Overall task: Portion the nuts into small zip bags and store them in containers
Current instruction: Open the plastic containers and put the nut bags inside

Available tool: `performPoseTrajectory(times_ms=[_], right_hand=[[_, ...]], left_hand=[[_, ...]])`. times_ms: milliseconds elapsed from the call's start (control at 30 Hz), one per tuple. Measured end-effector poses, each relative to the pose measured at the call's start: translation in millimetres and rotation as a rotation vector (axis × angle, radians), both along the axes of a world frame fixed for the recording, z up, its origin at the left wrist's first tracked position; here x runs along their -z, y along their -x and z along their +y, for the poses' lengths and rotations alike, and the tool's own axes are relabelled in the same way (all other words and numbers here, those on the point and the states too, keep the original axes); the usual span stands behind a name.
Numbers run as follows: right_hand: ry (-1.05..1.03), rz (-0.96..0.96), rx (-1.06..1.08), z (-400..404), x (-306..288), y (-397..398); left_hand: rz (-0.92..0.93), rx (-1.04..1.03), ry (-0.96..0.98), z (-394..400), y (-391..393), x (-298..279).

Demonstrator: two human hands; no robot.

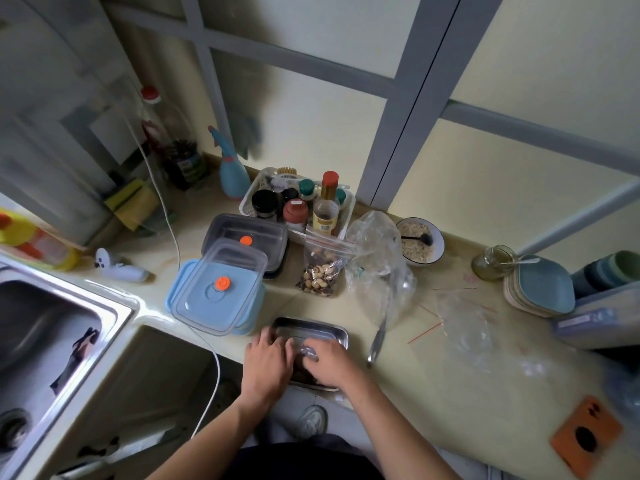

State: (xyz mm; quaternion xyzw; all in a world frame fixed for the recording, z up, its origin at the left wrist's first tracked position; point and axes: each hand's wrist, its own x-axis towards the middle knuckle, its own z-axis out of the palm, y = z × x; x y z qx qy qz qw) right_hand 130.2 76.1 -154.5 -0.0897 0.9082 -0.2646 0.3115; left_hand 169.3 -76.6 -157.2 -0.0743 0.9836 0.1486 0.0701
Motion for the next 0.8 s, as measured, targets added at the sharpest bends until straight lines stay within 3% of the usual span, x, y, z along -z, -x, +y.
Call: performPoseTrajectory(times_ms=[67,167,233,467,600,700,800], right_hand=[[-0.029,0.015,0.017,-1.8,3.4,3.6],[-0.238,0.31,0.032,-5.1,13.6,5.3],[-0.309,0.392,0.043,-12.9,14.0,-0.8],[-0.28,0.439,0.071,-15.8,31.0,-15.2],[-0.28,0.492,0.078,-15.0,30.9,-13.8],[-0.28,0.516,0.114,-21.0,27.9,-17.0],[-0.249,0.556,0.188,-23.5,18.8,-12.4]], left_hand=[[0.043,0.024,0.015,-3.7,1.6,-8.1],[0.167,0.158,0.023,-9.5,5.5,-19.7],[0.264,0.187,0.039,-14.1,9.1,-24.8],[0.462,-0.057,0.06,-41.5,38.5,-58.9],[0.308,-0.186,0.059,-70.9,55.8,-66.9],[0.167,-0.089,0.12,-80.5,58.1,-62.7],[0.174,0.02,0.156,-78.8,54.9,-60.7]])
